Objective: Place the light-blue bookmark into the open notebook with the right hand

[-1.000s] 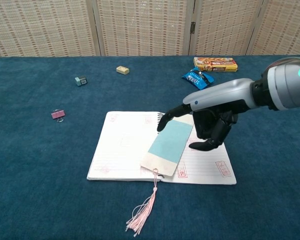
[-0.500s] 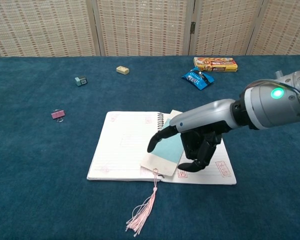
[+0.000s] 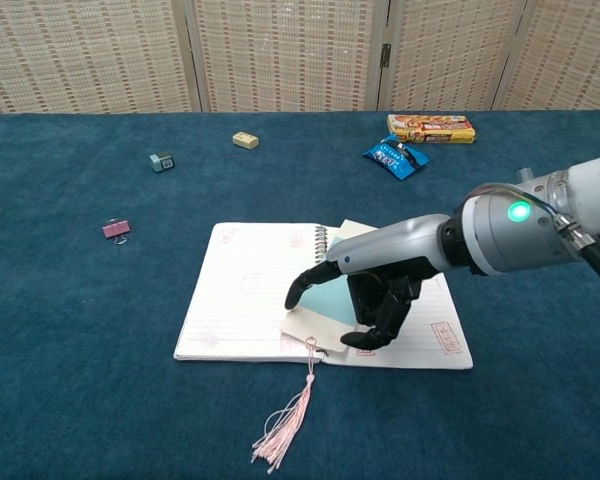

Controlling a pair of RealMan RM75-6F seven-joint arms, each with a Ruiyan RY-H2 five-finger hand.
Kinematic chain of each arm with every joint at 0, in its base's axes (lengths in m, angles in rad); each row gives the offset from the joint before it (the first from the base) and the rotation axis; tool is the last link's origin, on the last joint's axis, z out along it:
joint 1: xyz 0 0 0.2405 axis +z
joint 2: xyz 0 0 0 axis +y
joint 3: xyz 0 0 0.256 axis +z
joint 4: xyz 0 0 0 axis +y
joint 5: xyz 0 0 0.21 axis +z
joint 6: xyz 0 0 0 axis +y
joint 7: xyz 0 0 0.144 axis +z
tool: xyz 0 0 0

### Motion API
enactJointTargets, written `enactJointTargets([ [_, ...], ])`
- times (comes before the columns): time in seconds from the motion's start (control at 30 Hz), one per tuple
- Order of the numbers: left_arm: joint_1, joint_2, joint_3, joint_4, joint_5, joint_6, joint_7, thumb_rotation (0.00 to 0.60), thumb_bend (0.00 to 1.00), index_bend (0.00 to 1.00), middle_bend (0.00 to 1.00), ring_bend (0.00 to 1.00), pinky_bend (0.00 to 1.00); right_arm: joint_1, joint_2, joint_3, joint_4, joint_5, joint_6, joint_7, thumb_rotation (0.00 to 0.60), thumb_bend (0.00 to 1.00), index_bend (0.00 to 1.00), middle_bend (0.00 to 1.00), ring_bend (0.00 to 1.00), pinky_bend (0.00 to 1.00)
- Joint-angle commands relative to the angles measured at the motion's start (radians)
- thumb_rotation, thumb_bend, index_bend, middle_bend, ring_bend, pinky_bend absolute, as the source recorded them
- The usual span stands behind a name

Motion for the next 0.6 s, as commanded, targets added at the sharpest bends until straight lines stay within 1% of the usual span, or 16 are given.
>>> enactJointTargets([
  [0.03, 0.000, 0.001, -0.001, 0.000, -0.002, -0.002, -0.002, 0.600, 0.25, 0.11, 0.00, 0.00, 0.00, -0.003, -0.007, 0.006, 0.008, 0.000, -0.005, 0.001, 0.516, 0.53, 0.15, 1.00, 1.00, 1.00],
  [0.37, 0.000, 0.002, -0.002, 0.002, -0.004, -0.003, -0.001, 0.600, 0.24, 0.11, 0.00, 0.00, 0.00, -0.013, -0.021, 0.015, 0.031, -0.012, -0.034, -0.001, 0.515, 0.53, 0.16, 1.00, 1.00, 1.00],
  [0.6, -0.003, -0.003, -0.002, 0.005, -0.005, -0.007, 0.011, 0.600, 0.25, 0.11, 0.00, 0.00, 0.00, -0.034, 0.016, 0.002, -0.004, -0.033, -0.030, -0.009, 0.515, 0.53, 0.17, 1.00, 1.00, 1.00],
])
